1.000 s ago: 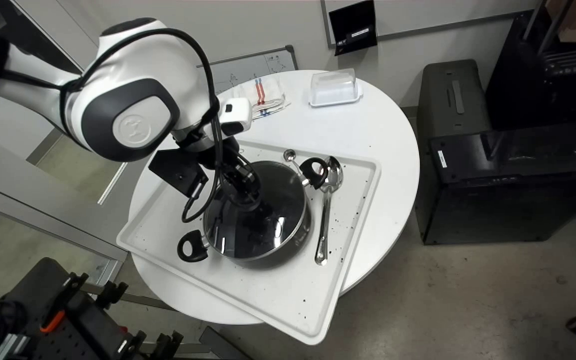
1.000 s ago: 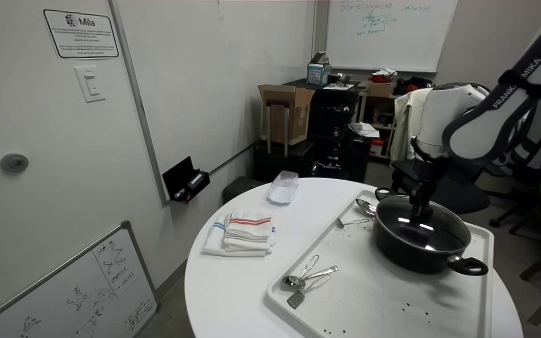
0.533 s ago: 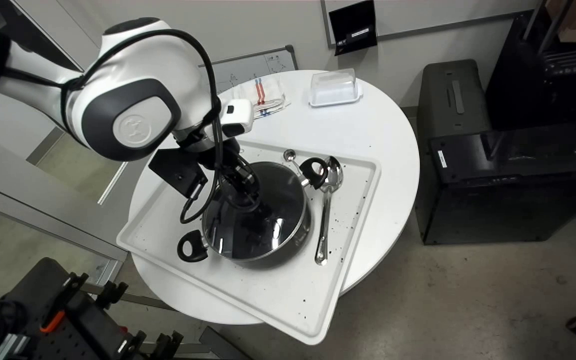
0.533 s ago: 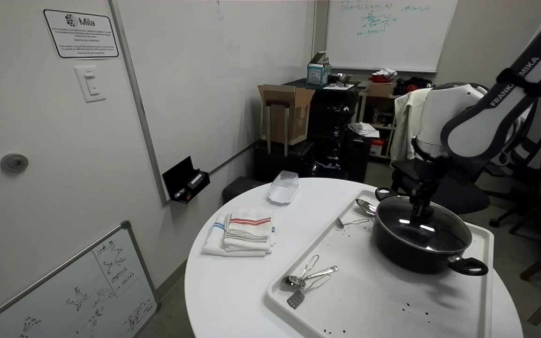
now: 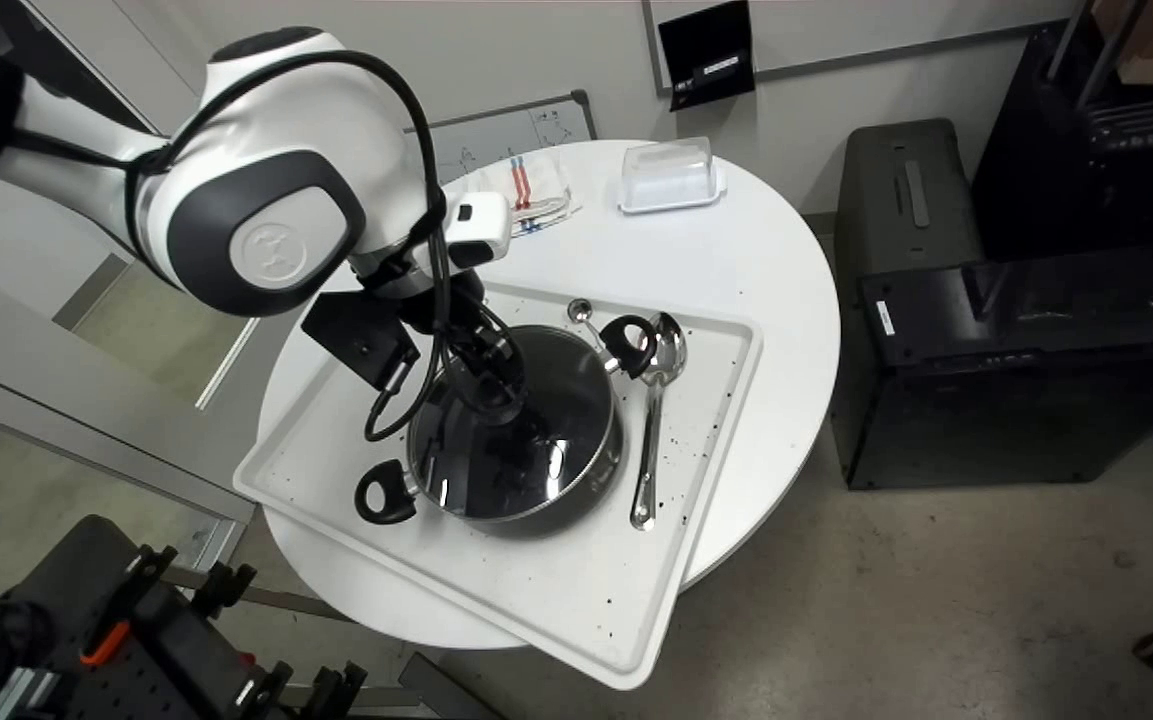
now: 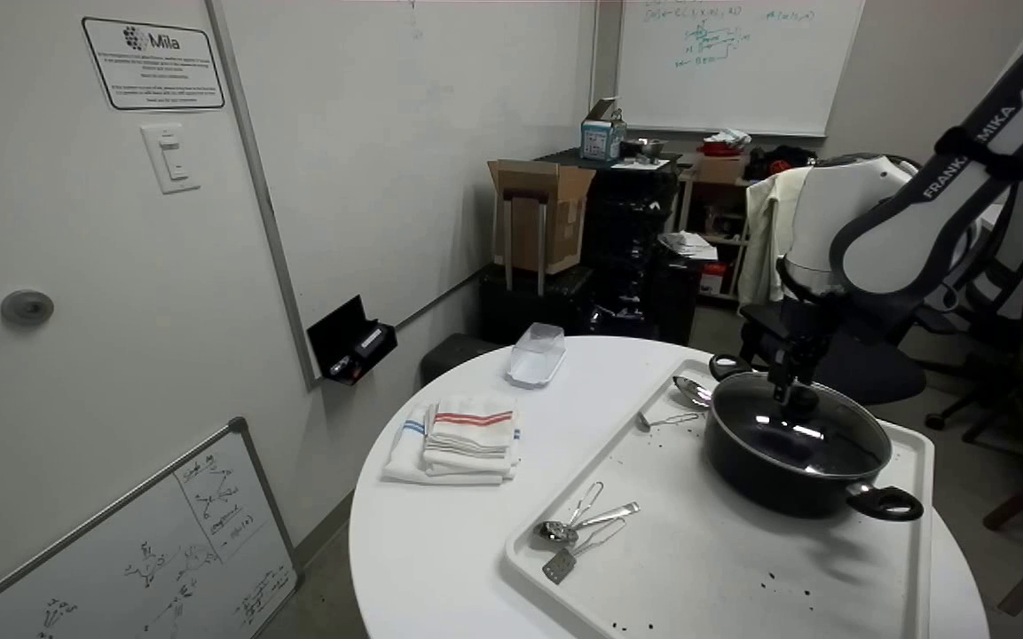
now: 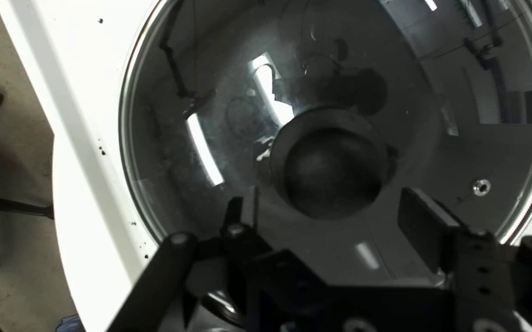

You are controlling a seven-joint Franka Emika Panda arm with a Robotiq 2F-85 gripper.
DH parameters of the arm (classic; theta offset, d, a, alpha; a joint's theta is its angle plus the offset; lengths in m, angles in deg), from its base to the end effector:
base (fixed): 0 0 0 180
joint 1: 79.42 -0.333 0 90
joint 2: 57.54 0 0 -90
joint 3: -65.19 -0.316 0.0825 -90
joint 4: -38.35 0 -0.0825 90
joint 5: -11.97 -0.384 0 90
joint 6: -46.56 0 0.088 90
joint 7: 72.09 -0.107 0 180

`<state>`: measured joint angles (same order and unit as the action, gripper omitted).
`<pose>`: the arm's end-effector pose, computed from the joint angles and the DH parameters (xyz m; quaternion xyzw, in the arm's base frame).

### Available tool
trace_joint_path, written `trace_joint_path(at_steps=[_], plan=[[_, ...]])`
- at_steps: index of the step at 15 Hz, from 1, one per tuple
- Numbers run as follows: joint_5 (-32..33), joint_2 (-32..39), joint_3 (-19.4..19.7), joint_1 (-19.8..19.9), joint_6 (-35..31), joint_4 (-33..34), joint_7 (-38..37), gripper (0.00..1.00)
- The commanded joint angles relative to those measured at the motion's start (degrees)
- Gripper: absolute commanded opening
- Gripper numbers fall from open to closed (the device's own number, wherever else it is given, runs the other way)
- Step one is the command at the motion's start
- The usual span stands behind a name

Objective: Put the glass lid on the pot.

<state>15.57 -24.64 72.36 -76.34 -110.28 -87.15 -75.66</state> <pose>0.5360 -0.0981 0.1197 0.9955 -0.0818 -0.0150 0.0452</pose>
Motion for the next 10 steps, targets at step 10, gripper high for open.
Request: trace_joint_path(at_steps=[10], plan=[[-0.73,-1.95,-0.39,-0.05,1.45,0.41,-0.28,1.00]])
